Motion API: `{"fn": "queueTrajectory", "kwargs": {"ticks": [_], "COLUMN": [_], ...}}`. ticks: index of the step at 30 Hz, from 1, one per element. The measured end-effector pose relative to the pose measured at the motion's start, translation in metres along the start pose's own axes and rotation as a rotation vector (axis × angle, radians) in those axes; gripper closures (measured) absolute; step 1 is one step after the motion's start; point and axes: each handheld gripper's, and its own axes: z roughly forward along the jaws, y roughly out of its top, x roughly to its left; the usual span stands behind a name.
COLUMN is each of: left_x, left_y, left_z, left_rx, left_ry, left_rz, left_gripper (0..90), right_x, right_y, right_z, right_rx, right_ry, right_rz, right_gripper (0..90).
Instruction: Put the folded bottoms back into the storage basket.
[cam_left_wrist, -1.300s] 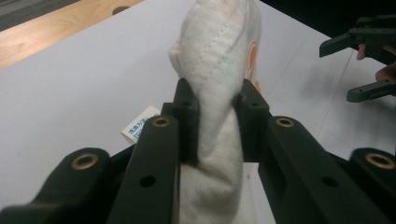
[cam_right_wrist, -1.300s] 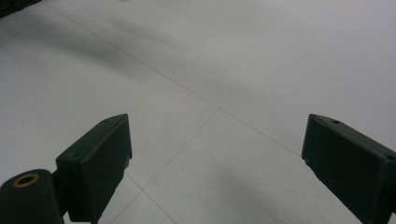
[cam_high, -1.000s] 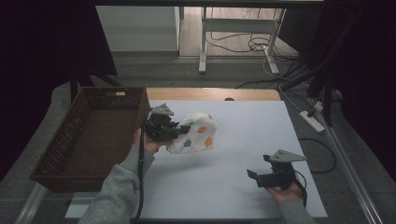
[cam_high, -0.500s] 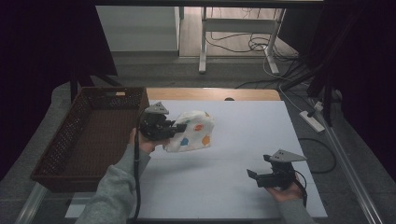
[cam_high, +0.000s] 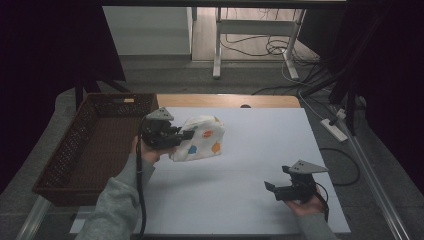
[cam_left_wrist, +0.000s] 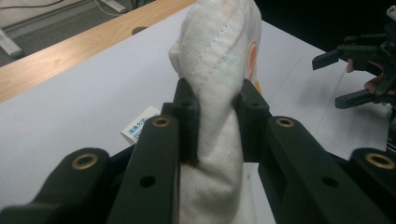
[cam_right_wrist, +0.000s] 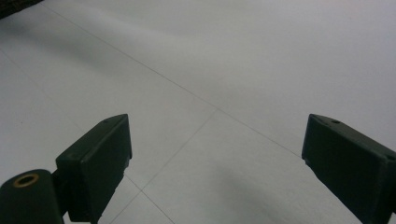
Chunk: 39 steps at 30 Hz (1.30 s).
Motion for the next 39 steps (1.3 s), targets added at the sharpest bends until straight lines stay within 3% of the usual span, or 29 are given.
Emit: {"fn": "queueTrajectory", "kwargs": {"ticks": [39], "left_x": [0.011], "left_y": [-0.005], "left_z": [-0.041], "left_rx": [-0.053], "left_ry": [0.043], "left_rz": [-0.018], "left_gripper": [73.3], "right_x": [-0.001], "right_y": [-0.001], "right_z": [0.001], "right_rx": [-0.001], "right_ry": [-0.003], "right_rz": [0.005], "right_gripper": [8.5]}}
